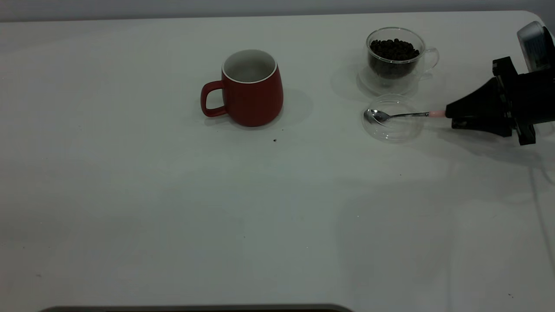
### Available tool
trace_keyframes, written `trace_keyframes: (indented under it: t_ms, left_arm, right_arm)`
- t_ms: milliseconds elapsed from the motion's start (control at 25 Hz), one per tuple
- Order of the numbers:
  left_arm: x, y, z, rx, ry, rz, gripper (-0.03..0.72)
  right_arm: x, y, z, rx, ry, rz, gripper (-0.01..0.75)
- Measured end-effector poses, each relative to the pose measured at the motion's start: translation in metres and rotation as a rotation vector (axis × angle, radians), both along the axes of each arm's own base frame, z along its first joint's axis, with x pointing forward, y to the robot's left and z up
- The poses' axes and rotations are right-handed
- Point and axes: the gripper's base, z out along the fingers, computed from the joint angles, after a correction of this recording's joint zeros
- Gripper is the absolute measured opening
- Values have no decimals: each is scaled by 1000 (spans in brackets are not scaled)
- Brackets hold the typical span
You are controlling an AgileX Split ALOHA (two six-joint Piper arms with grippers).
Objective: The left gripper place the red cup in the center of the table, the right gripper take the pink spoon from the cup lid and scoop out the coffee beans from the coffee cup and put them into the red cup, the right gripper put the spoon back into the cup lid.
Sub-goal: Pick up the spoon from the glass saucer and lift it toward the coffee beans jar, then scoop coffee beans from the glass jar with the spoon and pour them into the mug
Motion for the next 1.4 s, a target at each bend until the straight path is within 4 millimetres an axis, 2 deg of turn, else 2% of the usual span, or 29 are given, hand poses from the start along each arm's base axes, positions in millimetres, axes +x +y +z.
trace_keyframes:
  t_ms: [40, 160, 240, 320, 440, 520, 680, 800, 920, 1080, 1280, 1400]
  left_arm:
    - [0, 0, 0, 0, 0, 0, 493]
    - [0, 0, 0, 0, 0, 0, 493]
    - [0, 0, 0, 0, 0, 0, 493]
    - [0, 0, 0, 0, 0, 0, 493]
    - [0, 0, 0, 0, 0, 0, 493]
    - [0, 0, 0, 0, 0, 0, 493]
    - [0, 0, 0, 0, 0, 0, 493]
    - [0, 0, 0, 0, 0, 0, 493]
    - [0, 0, 0, 0, 0, 0, 493]
    - [0, 0, 0, -2, 0, 1, 493]
    - [0, 0, 0, -2, 0, 1, 493]
    - [0, 0, 0, -1, 0, 1, 493]
  right_arm:
    - [0, 2, 2, 27, -7, 7, 103]
    - [1, 0, 7, 30, -18, 10, 101]
    - [2, -8, 13, 19, -25, 1, 101]
    - [2, -21, 26, -2, -41, 0, 101]
    - [3, -39, 59, -36, -64, 13, 101]
    - [3, -43, 80, -37, -68, 34, 101]
    - [7, -32, 114, -19, -122, 85, 101]
    - [21, -19, 125, -35, -174, 81, 101]
    - [43, -11, 128, -80, -207, 27, 101]
    - [61, -12, 115, -119, -194, -31, 101]
    - [62, -12, 88, -115, -133, -48, 101]
    - [61, -10, 78, -86, -101, -56, 101]
